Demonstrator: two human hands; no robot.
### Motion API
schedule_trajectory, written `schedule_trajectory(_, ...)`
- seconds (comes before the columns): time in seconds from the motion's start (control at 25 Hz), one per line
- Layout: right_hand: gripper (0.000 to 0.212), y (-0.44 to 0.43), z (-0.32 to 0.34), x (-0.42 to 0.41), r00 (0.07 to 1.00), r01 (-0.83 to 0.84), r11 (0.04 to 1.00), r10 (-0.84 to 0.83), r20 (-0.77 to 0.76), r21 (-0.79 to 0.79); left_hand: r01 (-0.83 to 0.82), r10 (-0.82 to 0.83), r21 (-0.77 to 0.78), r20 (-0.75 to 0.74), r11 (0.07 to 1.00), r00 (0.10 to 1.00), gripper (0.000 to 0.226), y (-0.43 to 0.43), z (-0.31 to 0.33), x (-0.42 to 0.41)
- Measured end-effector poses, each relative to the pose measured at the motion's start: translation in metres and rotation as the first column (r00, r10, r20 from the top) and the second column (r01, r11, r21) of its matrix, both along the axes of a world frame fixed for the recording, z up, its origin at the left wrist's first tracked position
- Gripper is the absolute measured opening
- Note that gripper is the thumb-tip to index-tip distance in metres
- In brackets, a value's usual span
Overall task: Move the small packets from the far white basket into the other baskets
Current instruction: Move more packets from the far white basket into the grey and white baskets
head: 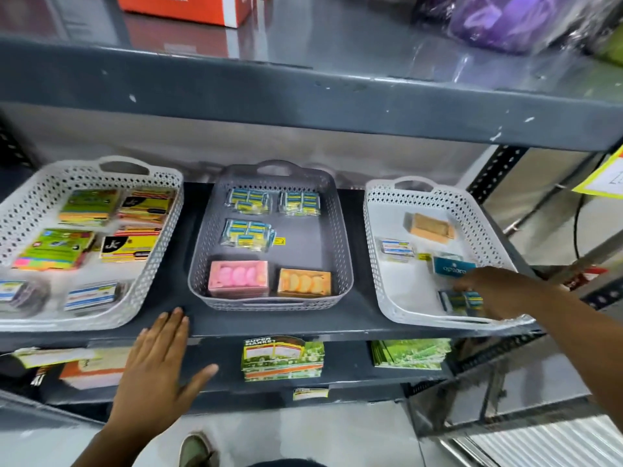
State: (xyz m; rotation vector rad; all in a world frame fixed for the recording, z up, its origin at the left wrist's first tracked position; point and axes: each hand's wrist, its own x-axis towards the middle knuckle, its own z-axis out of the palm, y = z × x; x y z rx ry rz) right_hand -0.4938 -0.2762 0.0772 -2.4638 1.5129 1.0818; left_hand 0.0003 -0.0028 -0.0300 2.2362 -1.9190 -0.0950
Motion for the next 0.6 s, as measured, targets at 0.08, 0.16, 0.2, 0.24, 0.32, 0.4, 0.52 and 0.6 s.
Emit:
schedule_trajectory(0.08, 0.056, 0.003, 0.016, 0.006, 0.998, -0.002, 1.000, 0.004, 0.061, -0.023, 0.005, -0.005, -0.003, -0.017, 1.000, 1.000, 0.096, 0.001, 0.002, -0.001)
schedule_trajectory(0.16, 0.034, 0.001, 0.041, 0.025, 0.942, 0.036, 0.996, -0.005, 0.334, -0.086, 0.005, -0.005, -0.013, -0.023, 1.000, 1.000, 0.095, 0.001, 0.003, -0.002)
schedule_trajectory(0.2, 0.027, -0.003, 0.051, 0.041, 0.881, 0.011, 0.989, 0.061, 0.470, -0.149, 0.005, -0.005, -0.019, -0.024, 1.000, 1.000, 0.094, 0.001, 0.004, -0.002)
schedule_trajectory(0.24, 0.029, -0.007, 0.060, 0.063, 0.816, -0.016, 0.976, 0.138, 0.562, -0.216, 0.007, -0.008, -0.023, -0.023, 1.000, 1.000, 0.093, 0.001, 0.006, -0.003)
schedule_trajectory(0.32, 0.045, -0.014, 0.071, 0.122, 0.741, -0.017, 0.962, 0.195, 0.643, -0.271, -0.001, 0.000, -0.026, -0.023, 1.000, 1.000, 0.092, 0.000, 0.011, -0.006)
schedule_trajectory(0.4, 0.058, -0.022, 0.070, 0.182, 0.718, -0.005, 0.961, 0.197, 0.668, -0.277, -0.024, 0.024, -0.007, -0.025, 1.000, 0.999, 0.093, -0.001, 0.016, -0.007)
schedule_trajectory(0.52, 0.068, -0.032, 0.053, 0.246, 0.795, -0.063, 0.967, 0.197, 0.574, -0.245, -0.052, 0.052, 0.025, -0.019, 0.998, 0.998, 0.098, -0.005, 0.024, -0.008)
schedule_trajectory(0.6, 0.069, -0.037, 0.038, 0.270, 0.858, -0.089, 0.975, 0.178, 0.483, -0.202, -0.072, 0.072, 0.052, -0.005, 0.996, 0.997, 0.092, -0.010, 0.028, -0.009)
